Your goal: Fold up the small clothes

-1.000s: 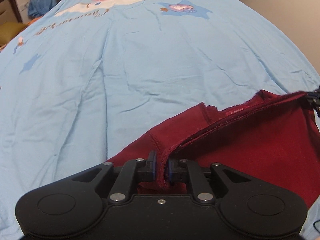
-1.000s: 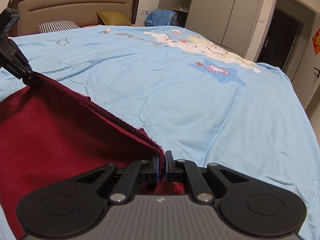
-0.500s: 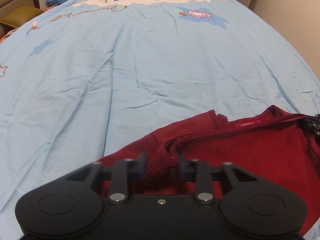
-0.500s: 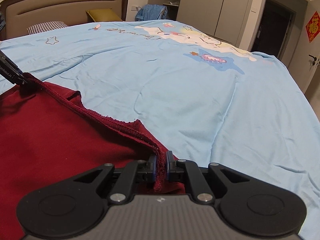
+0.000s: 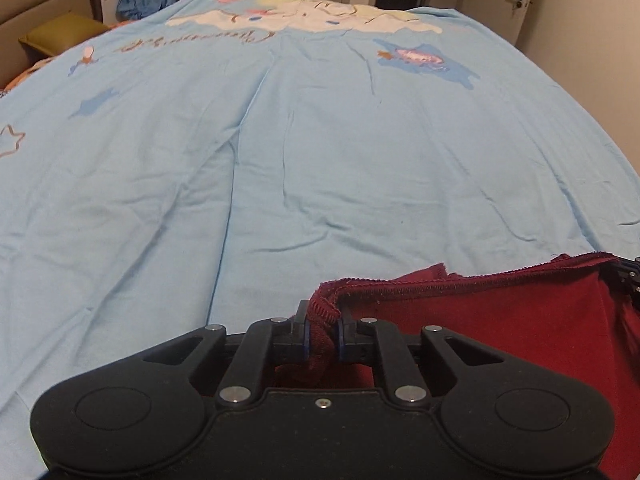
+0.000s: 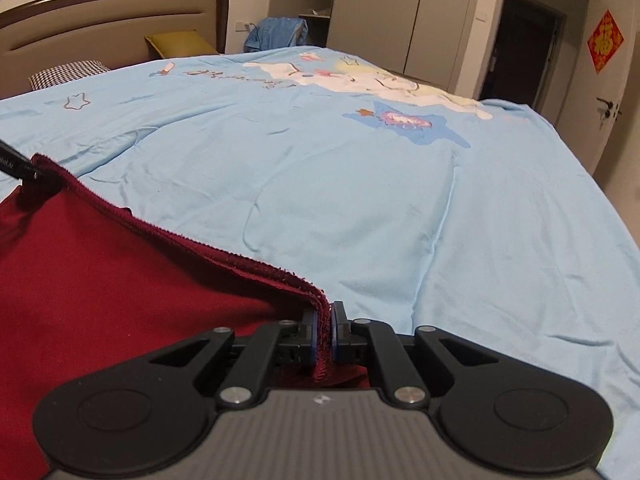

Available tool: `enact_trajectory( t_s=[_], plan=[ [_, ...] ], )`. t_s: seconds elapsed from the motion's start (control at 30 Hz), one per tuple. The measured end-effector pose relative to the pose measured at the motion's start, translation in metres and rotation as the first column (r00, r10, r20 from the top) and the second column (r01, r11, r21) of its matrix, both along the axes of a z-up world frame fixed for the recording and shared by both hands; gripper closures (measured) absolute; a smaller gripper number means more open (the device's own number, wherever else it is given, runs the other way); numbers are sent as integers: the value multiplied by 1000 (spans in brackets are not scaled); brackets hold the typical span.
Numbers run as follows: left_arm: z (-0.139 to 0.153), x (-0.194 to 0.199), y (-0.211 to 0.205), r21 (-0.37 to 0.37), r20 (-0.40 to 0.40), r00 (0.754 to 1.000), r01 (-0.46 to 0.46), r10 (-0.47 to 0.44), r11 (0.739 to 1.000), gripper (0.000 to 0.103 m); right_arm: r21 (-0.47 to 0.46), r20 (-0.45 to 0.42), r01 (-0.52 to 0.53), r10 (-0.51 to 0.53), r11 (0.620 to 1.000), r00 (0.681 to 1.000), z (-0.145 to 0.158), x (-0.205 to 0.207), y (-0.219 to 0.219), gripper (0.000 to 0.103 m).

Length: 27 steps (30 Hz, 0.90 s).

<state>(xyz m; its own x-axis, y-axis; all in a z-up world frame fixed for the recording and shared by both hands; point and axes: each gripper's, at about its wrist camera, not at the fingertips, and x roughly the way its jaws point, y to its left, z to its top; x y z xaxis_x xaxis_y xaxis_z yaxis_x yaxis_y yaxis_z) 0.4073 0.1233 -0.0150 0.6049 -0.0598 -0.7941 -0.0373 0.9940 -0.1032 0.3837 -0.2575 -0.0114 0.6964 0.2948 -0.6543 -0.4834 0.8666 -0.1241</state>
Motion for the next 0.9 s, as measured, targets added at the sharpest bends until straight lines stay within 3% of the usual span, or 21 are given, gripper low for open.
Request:
enact_trajectory(
  t_s=[0.13,0.2,0.23,0.27,0.3,0.4,0.43,0.57,0.67,0.8,0.9],
  plan=[
    [-2,-4,3,-22,0,999,-35,35,999,74,-8,-14,12,-12,1000,1000,-7,2,2,93],
    [0,-7,4,-30,3,999,-42,42,999,52,5,-10,26,-26,1000,1000,-5,1,-1,82],
    [2,-9,4,-27,11,999,-48,48,998,46,14,-7,34,-34,999,999,-4,-1,-3,71],
    [4,-11,4,-24,18,999,-51,52,998,32,26,-2,44,-44,999,999,-2,-2,-6,55],
    [5,-13,4,-22,26,998,-56,56,998,23,39,3,54,-54,998,999,-1,-3,-9,48],
    [10,-19,5,-17,49,995,-88,89,996,11,79,15,94,-96,992,995,6,-8,-19,28],
    [12,-20,5,-17,56,993,-103,103,995,9,85,22,115,-117,990,993,7,-9,-22,21],
    [20,-28,8,-18,106,983,-146,147,989,4,89,47,185,-190,979,981,10,-14,-34,11],
    [20,-29,12,15,111,978,-177,175,984,3,100,38,236,-241,967,970,9,-17,-44,10],
    [6,-18,17,96,60,978,-205,199,974,4,103,12,279,-282,955,959,2,-23,-54,10],
    [-7,-10,25,112,30,974,-228,226,967,5,127,-11,294,-295,947,955,3,-32,-60,7]
  ],
)
